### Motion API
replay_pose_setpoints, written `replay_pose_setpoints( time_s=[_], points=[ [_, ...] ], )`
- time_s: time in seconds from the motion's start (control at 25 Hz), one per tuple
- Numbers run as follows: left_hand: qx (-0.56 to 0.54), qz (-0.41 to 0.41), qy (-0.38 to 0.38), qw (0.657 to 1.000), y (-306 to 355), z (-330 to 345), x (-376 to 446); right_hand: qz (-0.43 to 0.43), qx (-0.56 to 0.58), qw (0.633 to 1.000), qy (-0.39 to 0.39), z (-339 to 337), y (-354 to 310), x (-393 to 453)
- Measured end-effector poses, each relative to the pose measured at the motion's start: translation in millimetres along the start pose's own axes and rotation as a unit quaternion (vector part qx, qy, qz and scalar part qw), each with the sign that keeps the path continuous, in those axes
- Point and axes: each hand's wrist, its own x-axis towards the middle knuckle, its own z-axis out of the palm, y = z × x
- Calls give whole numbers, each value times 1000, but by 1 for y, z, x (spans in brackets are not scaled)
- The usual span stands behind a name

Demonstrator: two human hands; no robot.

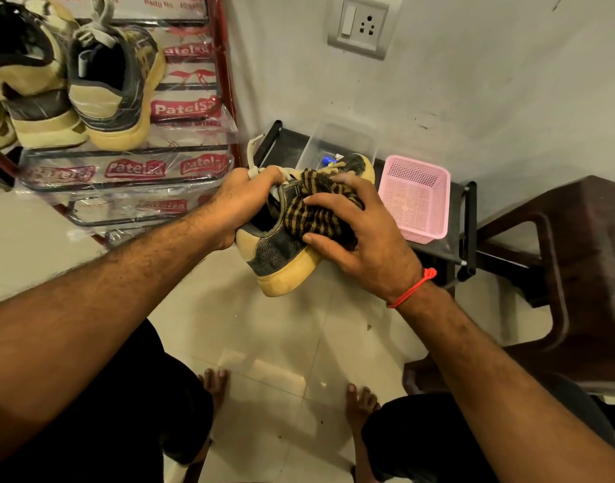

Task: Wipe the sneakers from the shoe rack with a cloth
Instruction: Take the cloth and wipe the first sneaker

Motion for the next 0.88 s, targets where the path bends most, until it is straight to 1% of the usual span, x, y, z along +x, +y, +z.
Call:
replay_pose_setpoints(
  time_s=[0.08, 0.16, 0.2, 0.24, 0.32, 0.36, 0.4, 0.44, 0.48, 0.52, 0.6, 0.64, 0.68, 0.72, 0.8, 0.84, 0.88],
  points=[
    [29, 8, -1, 1000, -4, 0, 0, -16, -5, 1000, 4, 10, -8, -2],
    [60, 31, 4, 998, -7, -2, 2, -60, -22, 998, 0, 16, -13, -2],
    [64, 45, 3, 997, -7, -3, 4, -78, -31, 996, 13, 15, -12, -1],
    [63, 60, 1, 996, -7, -3, 5, -76, -40, 995, 43, 10, -8, 1],
    [53, 79, 3, 995, -5, -1, 7, -7, -67, 990, 125, -7, 12, 7],
    [54, 83, 8, 995, -5, 1, 7, 38, -80, 984, 153, -18, 21, 10],
    [53, 86, 12, 995, -5, 2, 7, 71, -85, 980, 164, -24, 26, 10],
    [50, 84, 16, 995, -5, 4, 6, 74, -84, 980, 163, -24, 26, 9],
    [43, 80, 20, 996, -5, 4, 7, 45, -71, 985, 149, -16, 17, 6],
    [39, 71, 29, 996, -5, 4, 6, -9, -54, 992, 117, -3, 2, 2],
    [46, 63, 50, 996, -3, 1, 7, -127, -37, 991, 15, 30, -35, -13],
    [54, 67, 50, 995, -2, -2, 8, -158, -48, 986, -18, 37, -47, -16],
    [58, 74, 46, 995, 0, -3, 8, -162, -59, 985, -11, 33, -44, -13],
    [56, 80, 33, 995, -1, -4, 10, -134, -69, 988, 28, 23, -31, -6],
    [41, 79, 16, 996, -2, -5, 10, -34, -80, 988, 128, -9, 3, 11],
    [35, 70, 17, 997, -2, -4, 8, 8, -77, 986, 149, -21, 12, 16],
    [31, 61, 20, 997, -3, -2, 7, 25, -78, 986, 149, -22, 13, 15]
  ],
)
